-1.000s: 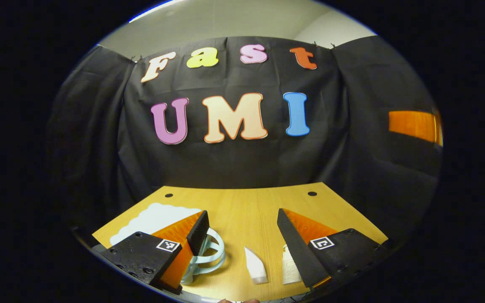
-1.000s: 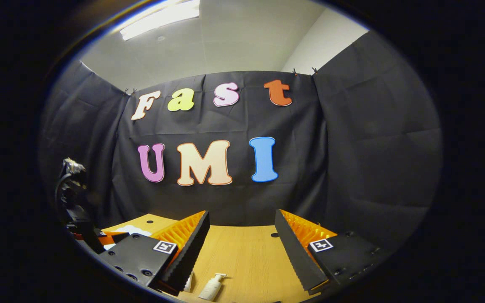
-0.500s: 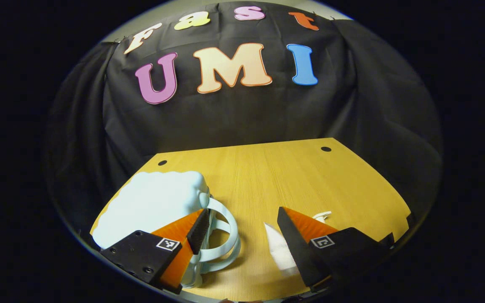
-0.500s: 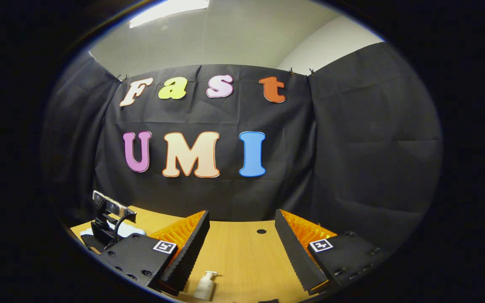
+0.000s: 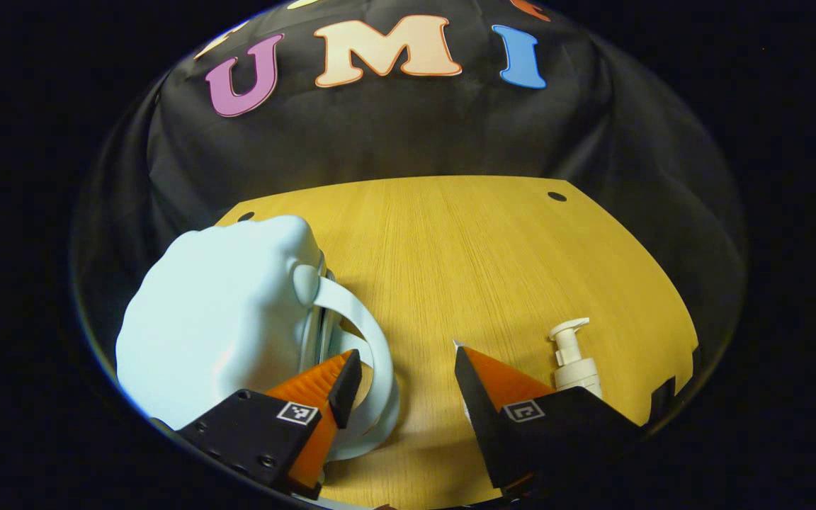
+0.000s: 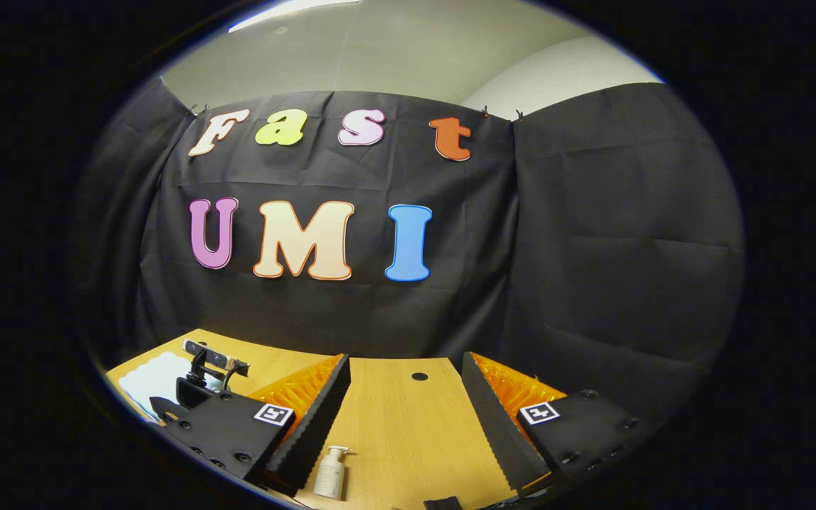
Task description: First open the suitcase, pack the skin care products into it, and then close the suitcase.
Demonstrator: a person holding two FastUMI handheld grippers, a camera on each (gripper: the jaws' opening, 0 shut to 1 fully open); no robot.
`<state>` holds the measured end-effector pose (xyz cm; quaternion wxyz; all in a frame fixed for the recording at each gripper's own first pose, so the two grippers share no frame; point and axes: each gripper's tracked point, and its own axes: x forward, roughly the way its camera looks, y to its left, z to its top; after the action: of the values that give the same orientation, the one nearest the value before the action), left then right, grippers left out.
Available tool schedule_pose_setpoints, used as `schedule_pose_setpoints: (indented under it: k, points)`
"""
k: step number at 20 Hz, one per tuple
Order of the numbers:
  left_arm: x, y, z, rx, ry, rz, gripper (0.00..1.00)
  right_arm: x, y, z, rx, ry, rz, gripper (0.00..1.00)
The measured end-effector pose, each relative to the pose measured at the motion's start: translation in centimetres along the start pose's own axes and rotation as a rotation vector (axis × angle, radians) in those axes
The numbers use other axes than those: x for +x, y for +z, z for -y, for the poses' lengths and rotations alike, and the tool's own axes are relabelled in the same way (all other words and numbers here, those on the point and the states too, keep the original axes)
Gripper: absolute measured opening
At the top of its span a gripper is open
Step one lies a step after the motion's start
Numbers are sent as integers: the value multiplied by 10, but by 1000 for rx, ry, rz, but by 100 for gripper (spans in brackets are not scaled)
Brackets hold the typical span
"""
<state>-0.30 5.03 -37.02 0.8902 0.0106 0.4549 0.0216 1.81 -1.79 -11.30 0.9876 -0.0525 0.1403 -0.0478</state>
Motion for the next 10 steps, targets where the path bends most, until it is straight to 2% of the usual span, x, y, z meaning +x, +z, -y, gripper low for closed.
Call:
schedule_pose_setpoints:
  k: [3, 5, 7, 8, 10]
  points:
    - [5, -1, -6, 0, 17, -8, 57, 0, -1, -1, -10, -1, 2, 100]
    - [10, -5, -13, 1, 35, -37, 49, 0, -2, -1, -11, 1, 3, 99]
    - [12, -7, -18, 2, 43, -60, 30, 1, -1, -2, -10, 3, 7, 96]
    - [12, -8, -16, 1, 21, -72, 17, 0, 0, 0, -9, 2, 12, 99]
    - [9, -5, -14, 24, -2, -80, 8, -1, 0, 1, -7, 1, 15, 96]
